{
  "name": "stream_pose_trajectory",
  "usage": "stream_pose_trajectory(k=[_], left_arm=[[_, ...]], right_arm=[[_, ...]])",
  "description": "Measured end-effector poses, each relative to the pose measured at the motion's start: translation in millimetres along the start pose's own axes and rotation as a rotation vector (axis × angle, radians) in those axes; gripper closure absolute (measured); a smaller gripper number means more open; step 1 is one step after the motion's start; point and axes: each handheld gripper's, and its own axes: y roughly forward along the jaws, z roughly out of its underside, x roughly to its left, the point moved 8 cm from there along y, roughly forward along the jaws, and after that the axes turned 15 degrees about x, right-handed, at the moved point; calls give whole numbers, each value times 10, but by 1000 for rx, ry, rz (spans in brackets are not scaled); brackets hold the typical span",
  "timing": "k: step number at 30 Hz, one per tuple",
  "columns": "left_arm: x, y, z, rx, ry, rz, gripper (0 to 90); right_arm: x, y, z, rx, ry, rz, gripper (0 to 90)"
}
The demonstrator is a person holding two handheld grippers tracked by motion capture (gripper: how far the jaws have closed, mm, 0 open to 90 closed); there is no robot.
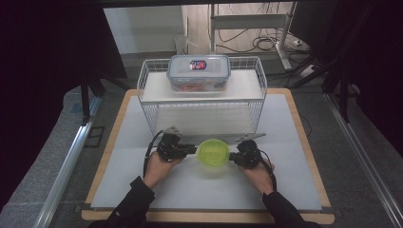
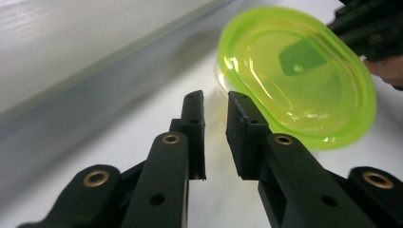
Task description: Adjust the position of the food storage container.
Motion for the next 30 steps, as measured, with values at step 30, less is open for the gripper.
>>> stream_pose_trajectory(k=[30], left_arm=[[-133, -442, 415, -57, 70, -187, 508]], right_arm=[[12, -124, 5, -22, -108, 72, 692]])
